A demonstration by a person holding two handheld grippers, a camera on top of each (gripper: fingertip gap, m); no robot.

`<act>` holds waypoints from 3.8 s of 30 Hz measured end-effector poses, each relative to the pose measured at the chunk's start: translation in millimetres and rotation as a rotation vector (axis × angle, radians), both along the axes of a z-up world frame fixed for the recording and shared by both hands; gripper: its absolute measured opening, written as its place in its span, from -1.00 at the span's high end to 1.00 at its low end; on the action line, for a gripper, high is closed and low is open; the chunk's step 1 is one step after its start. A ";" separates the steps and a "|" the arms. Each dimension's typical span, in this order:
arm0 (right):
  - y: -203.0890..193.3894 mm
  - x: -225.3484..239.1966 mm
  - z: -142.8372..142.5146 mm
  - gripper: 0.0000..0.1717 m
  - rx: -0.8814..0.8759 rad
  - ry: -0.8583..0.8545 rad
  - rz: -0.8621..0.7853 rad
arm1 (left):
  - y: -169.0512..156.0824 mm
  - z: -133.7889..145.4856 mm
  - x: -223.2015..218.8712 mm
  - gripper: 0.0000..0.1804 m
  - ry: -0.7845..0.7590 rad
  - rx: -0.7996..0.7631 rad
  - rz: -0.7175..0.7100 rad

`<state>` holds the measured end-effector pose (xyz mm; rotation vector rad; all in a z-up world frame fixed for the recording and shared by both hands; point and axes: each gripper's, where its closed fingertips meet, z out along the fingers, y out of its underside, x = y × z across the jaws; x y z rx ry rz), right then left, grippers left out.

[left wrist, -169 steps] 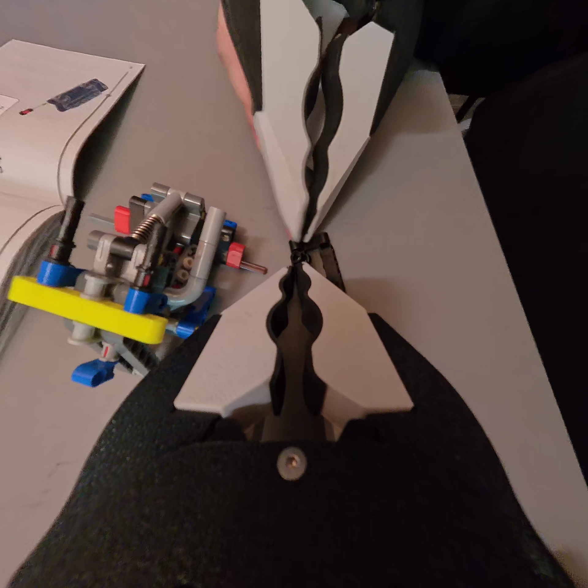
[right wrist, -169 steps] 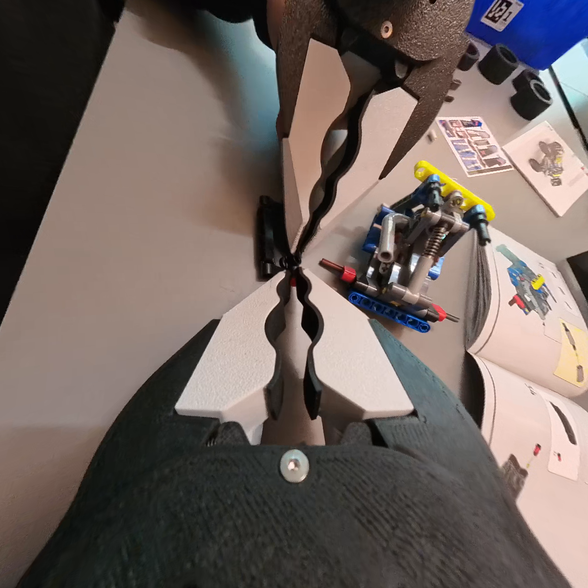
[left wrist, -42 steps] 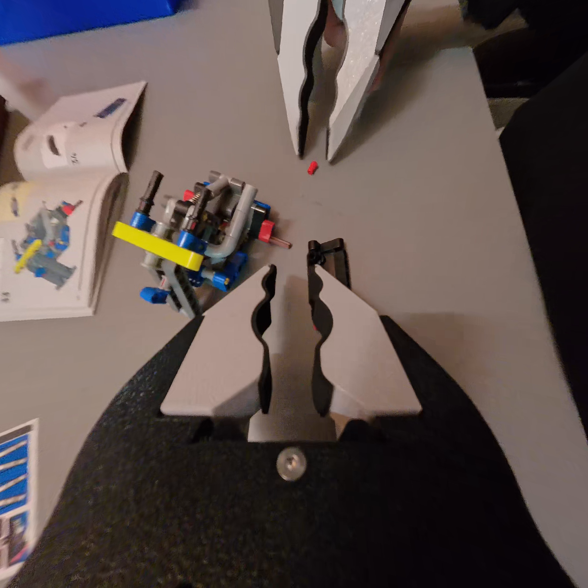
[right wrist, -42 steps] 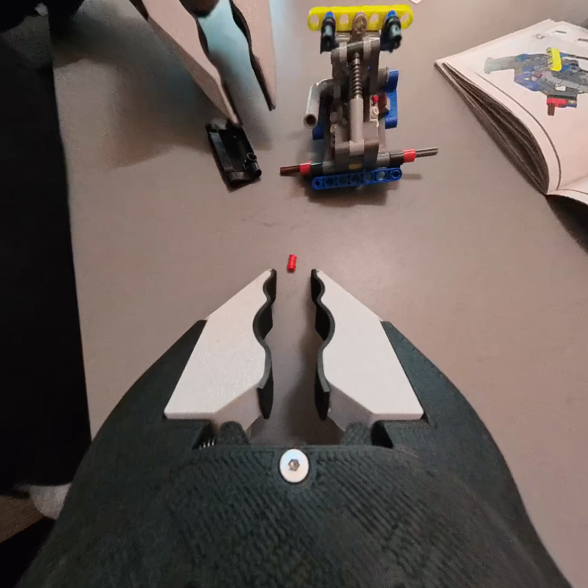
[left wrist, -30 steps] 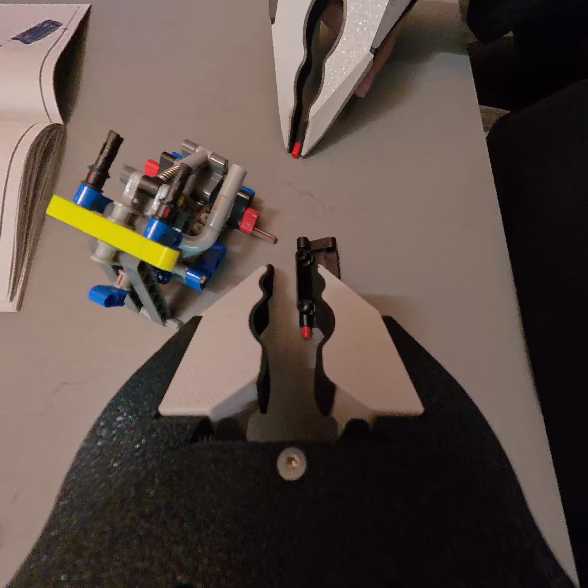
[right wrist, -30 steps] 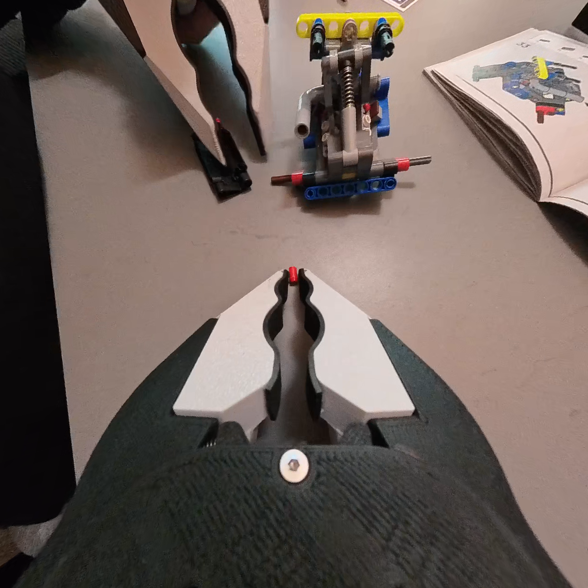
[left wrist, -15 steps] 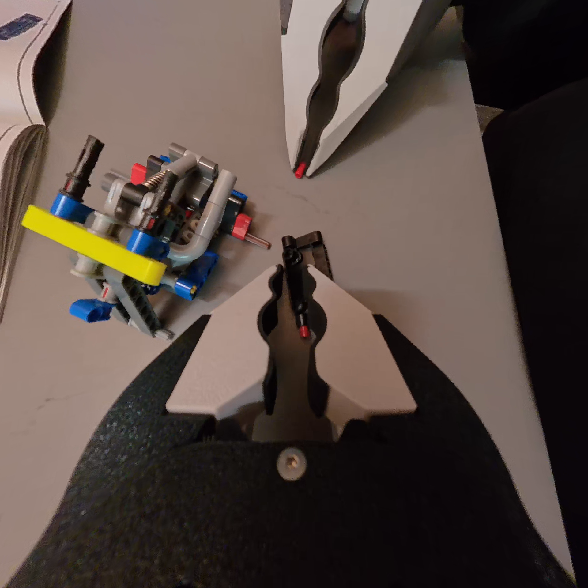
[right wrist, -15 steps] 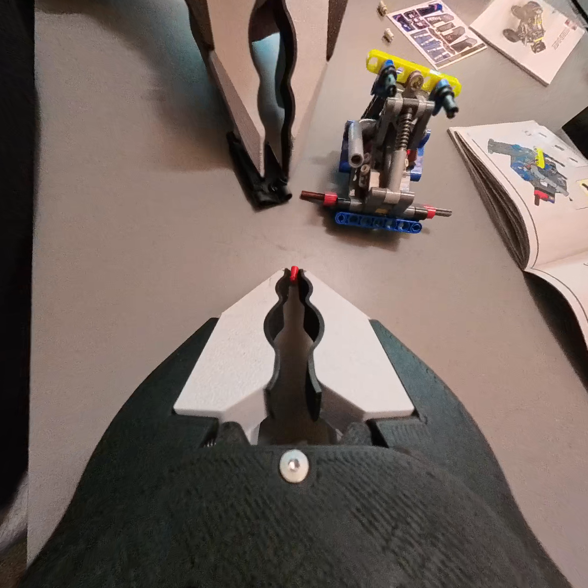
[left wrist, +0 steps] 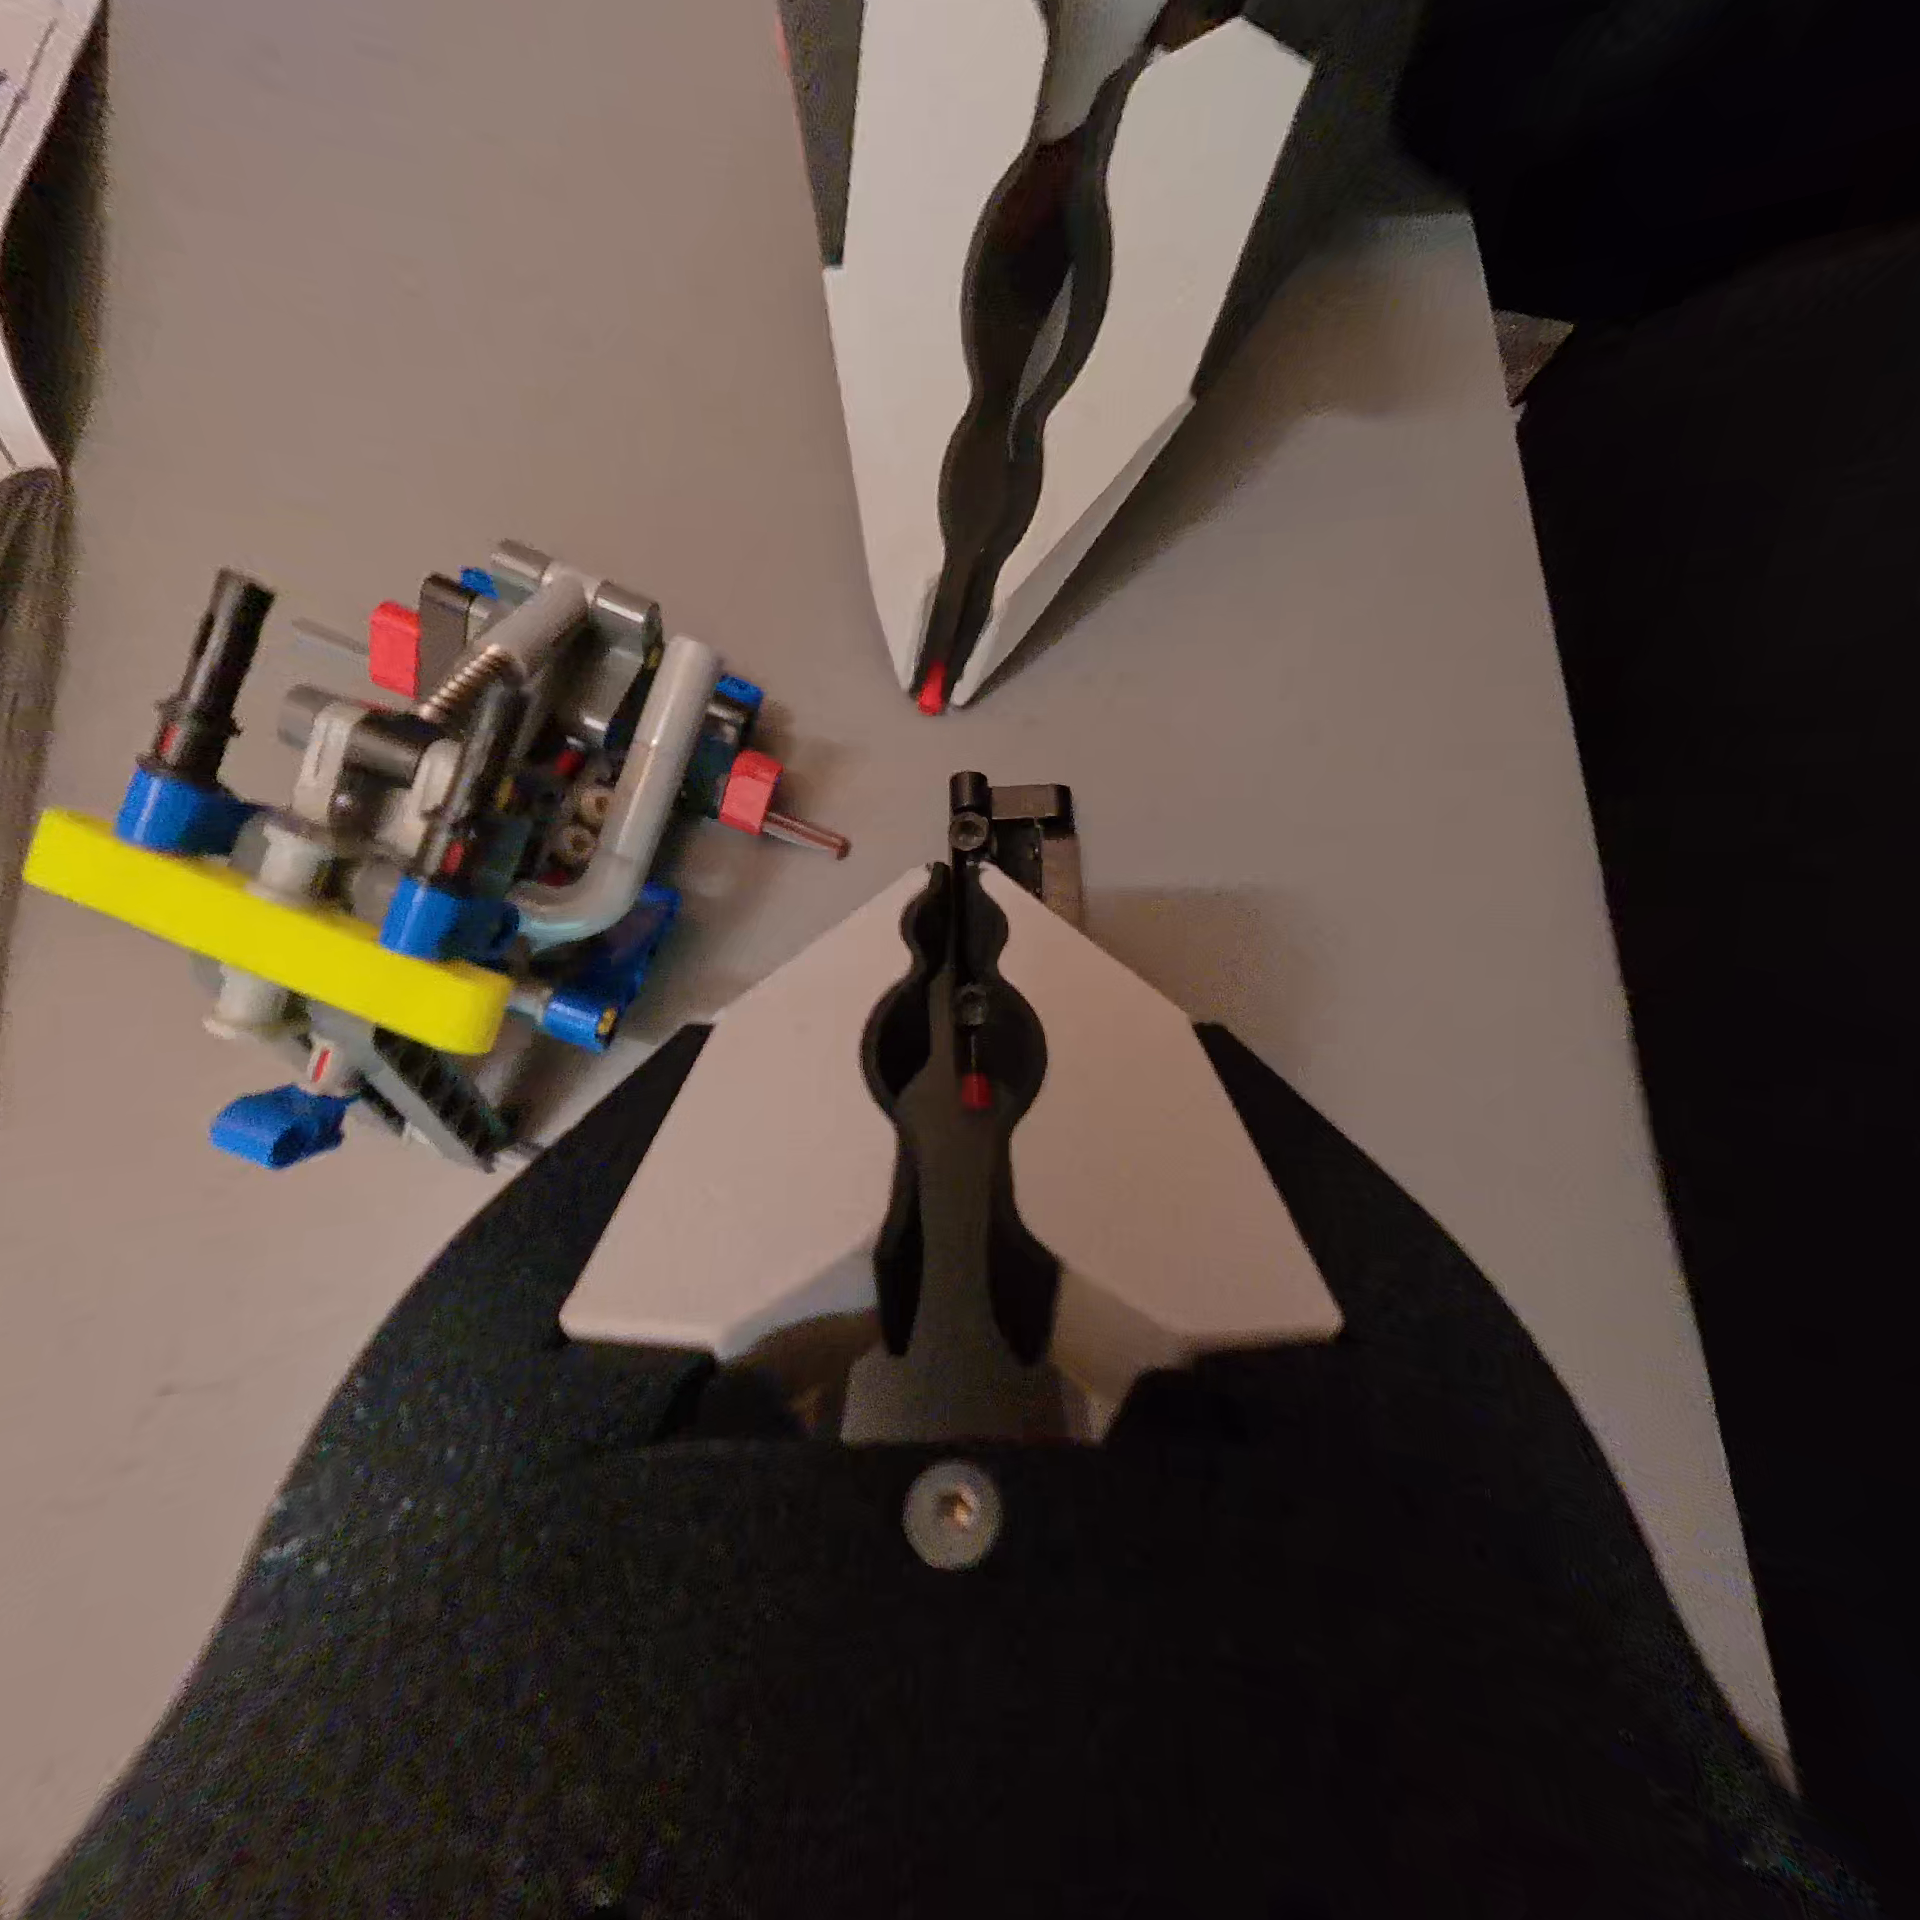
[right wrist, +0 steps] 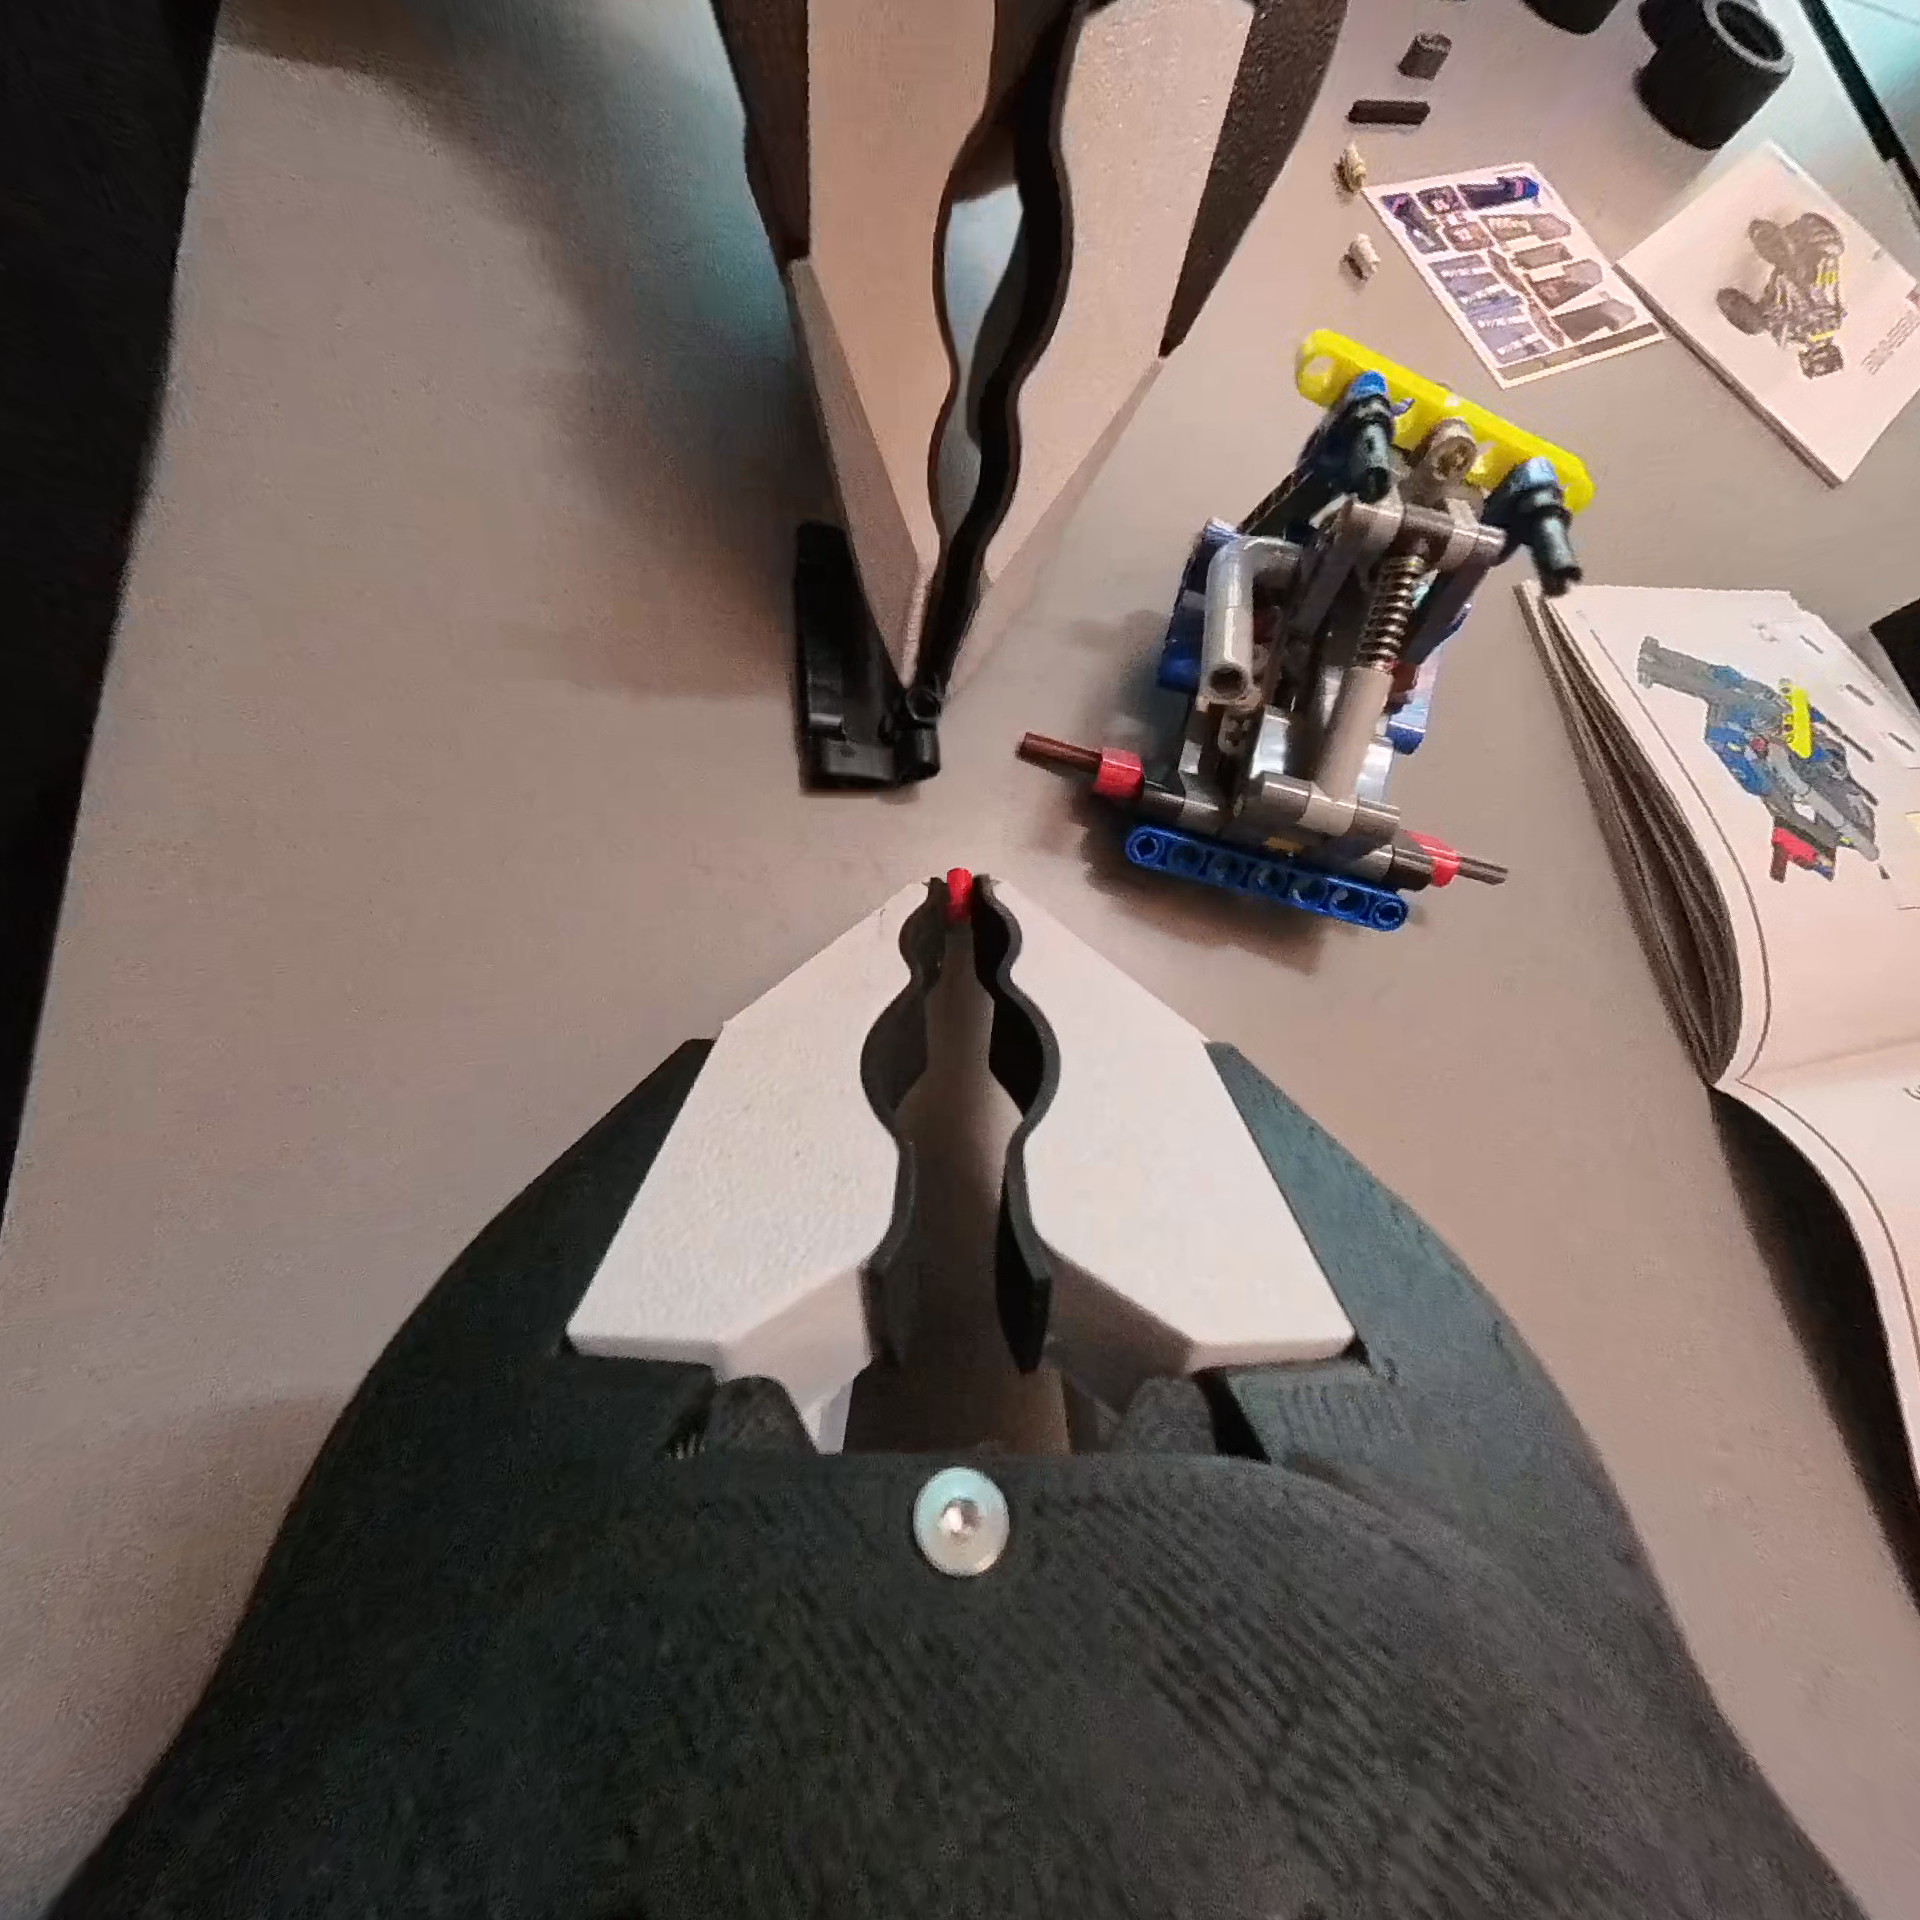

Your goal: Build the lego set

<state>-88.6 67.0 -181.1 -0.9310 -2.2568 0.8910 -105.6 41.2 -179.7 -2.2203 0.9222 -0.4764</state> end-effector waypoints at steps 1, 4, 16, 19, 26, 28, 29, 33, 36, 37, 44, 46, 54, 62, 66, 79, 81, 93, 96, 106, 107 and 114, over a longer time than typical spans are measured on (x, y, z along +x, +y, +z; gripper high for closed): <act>-1.3 -0.8 0.1 0.96 0.007 0.006 0.011 | 0.5 0.7 1.1 1.00 0.000 0.022 -0.010; -2.8 -3.7 0.6 0.96 0.022 0.022 0.022 | -0.3 2.2 0.6 1.00 -0.011 0.043 -0.013; -15.4 -9.3 10.2 0.96 0.020 0.101 0.102 | 3.5 2.9 -2.0 1.00 -0.051 0.082 -0.035; -16.5 -10.6 7.9 0.96 0.026 0.088 0.114 | 4.4 3.8 -4.1 1.00 -0.054 0.091 -0.033; -18.4 -13.9 13.4 0.96 -0.002 0.109 0.109 | 4.2 8.0 -7.0 1.00 -0.064 0.119 -0.045; -17.2 -15.7 10.1 0.96 0.017 0.096 0.095 | 5.0 5.6 -8.6 1.00 -0.041 0.118 -0.036; -16.6 -16.8 8.3 0.96 0.028 0.091 0.084 | 5.1 4.7 -9.2 1.00 -0.027 0.122 -0.032; -16.5 -19.2 6.6 0.96 0.024 0.071 0.043 | 4.8 3.3 -10.9 1.00 -0.025 0.110 0.005; -17.4 -19.5 5.4 0.96 0.016 0.055 0.038 | 4.2 2.2 -11.0 1.00 -0.008 0.117 0.003; -18.0 -18.9 4.8 0.97 0.003 0.039 0.042 | 3.5 1.6 -10.3 1.00 -0.012 0.107 -0.001; -18.5 -17.7 5.3 0.91 -0.053 -0.002 0.051 | 1.9 2.3 -7.7 1.00 -0.033 0.099 -0.017; -18.5 -17.5 9.6 0.84 -0.071 0.019 0.052 | 1.8 2.4 -7.6 1.00 -0.031 0.101 -0.018; -13.1 -2.2 7.3 0.79 -0.096 -0.020 0.058 | -6.0 1.3 -8.5 1.00 -0.070 0.046 -0.024; -12.2 3.5 2.6 0.84 -0.043 -0.028 0.174 | -9.0 0.9 -6.7 1.00 -0.087 0.025 -0.043; -10.7 -0.3 3.1 0.86 0.075 0.024 0.280 | -10.4 0.9 -5.6 1.00 -0.092 0.018 -0.055; -13.9 -0.1 -0.6 0.92 0.314 -0.069 0.651 | -12.1 0.2 -4.2 1.00 -0.100 0.002 -0.070; -19.4 -1.1 0.1 0.87 0.295 -0.075 0.646 | -11.4 0.2 -4.7 1.00 -0.099 0.005 -0.065; -25.7 -1.2 2.3 0.82 0.284 -0.031 0.572 | -23.3 0.0 -4.0 1.00 -0.123 -0.027 -0.066; -15.5 0.7 12.7 0.81 0.280 -0.065 0.587 | -25.7 -0.1 -5.1 1.00 -0.125 -0.030 -0.061; -28.4 -3.4 -0.8 0.92 0.402 -0.059 0.736 | -29.9 0.2 -8.6 1.00 -0.126 -0.024 -0.026; -30.2 -3.7 -2.4 1.00 0.397 -0.061 0.736 | -30.1 0.2 -8.7 1.00 -0.125 -0.023 -0.025; -32.8 -12.9 5.7 0.79 0.281 -0.051 0.594 | -35.5 0.2 -12.9 1.00 -0.131 -0.031 -0.014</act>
